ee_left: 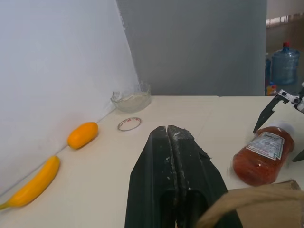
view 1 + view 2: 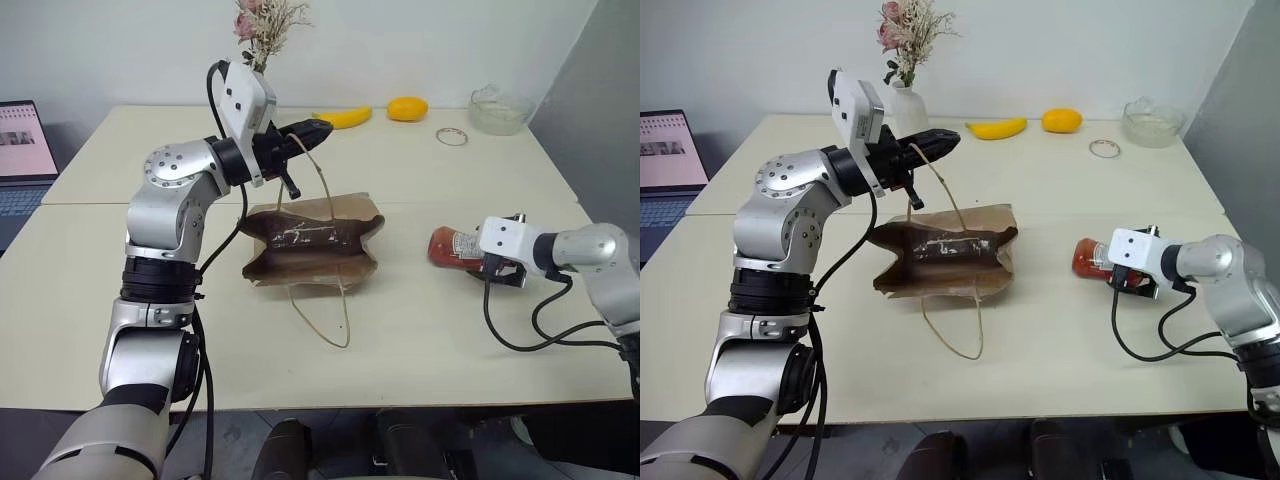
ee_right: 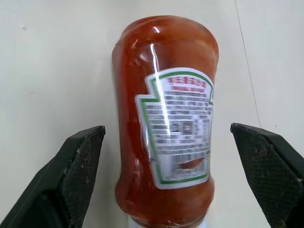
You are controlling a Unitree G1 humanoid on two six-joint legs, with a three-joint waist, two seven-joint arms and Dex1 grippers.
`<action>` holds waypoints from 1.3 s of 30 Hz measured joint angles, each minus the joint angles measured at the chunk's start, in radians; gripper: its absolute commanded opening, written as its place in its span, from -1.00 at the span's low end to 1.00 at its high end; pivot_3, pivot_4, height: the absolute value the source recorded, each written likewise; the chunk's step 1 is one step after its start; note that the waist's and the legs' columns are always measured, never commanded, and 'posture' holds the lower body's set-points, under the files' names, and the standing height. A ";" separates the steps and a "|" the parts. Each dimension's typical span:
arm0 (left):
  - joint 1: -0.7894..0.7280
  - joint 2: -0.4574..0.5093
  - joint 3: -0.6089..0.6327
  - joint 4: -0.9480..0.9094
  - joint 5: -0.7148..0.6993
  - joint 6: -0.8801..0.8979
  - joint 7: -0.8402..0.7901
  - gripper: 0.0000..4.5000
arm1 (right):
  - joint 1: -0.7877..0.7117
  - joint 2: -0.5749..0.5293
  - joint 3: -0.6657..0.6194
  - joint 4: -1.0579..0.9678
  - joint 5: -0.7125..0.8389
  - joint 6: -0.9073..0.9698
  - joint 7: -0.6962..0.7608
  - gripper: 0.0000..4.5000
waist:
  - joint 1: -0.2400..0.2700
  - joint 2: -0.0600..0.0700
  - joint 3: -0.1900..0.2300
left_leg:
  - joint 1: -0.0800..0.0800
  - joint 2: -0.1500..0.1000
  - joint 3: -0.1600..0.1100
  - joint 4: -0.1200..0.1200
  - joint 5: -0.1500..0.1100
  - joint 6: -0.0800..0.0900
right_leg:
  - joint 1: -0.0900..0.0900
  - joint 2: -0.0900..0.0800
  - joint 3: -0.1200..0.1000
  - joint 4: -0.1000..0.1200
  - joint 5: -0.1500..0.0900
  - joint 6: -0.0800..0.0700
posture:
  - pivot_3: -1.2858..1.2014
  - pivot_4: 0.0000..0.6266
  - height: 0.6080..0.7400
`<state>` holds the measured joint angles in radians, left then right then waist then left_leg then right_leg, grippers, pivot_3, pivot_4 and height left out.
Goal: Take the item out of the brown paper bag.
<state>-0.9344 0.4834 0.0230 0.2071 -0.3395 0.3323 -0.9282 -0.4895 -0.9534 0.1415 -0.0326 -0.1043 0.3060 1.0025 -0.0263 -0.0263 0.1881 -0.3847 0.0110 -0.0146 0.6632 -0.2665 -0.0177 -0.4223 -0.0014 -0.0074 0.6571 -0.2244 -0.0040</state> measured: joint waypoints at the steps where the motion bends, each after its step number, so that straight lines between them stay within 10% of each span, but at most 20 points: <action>1: -0.001 0.000 -0.001 0.008 0.005 -0.007 -0.001 -1.00 | 0.013 0.001 -0.032 -0.043 0.032 0.029 0.001 0.99 | 0.000 0.000 0.000 | 0.000 0.000 -0.001 0.000 0.000 0.000 | 0.000 0.000 0.000 0.000 0.000 0.000 | 0.03 -0.52 1.00; 8: -0.084 0.003 -0.032 0.232 0.084 -0.110 -0.019 -0.92 | 0.106 0.265 -0.247 -0.543 0.411 0.404 -0.125 1.00 | 0.000 0.000 0.000 | 0.001 0.002 -0.007 0.000 0.001 -0.001 | 0.001 0.000 -0.002 0.001 0.000 0.000 | 0.03 -0.52 1.00; 22: -0.275 0.055 -0.078 0.627 0.225 -0.302 -0.173 0.98 | 0.048 0.422 -0.187 -0.678 0.521 0.576 -0.416 1.00 | -0.002 0.000 0.000 | -0.004 -0.001 -0.006 0.000 0.000 0.000 | -0.002 0.000 -0.002 -0.001 -0.001 0.001 | 0.03 -0.52 1.00; 39: 0.041 0.231 0.119 0.104 0.117 -0.007 -0.061 0.98 | 0.092 0.421 -0.139 -0.583 0.485 0.413 -0.442 1.00 | -0.002 -0.001 0.000 | -0.004 0.001 -0.010 0.001 0.000 0.000 | -0.002 -0.003 -0.001 0.001 -0.001 0.001 | 0.03 -0.52 1.00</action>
<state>-0.8929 0.7144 0.1420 0.3108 -0.2228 0.3249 -0.9891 -0.3976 -0.5320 0.0021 -0.6155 0.3804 0.7186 0.5609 -0.0285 -0.0268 0.1882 -0.3889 0.0119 -0.0248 0.6637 -0.2661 -0.0182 -0.4240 -0.0040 -0.0087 0.6579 -0.2252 -0.0032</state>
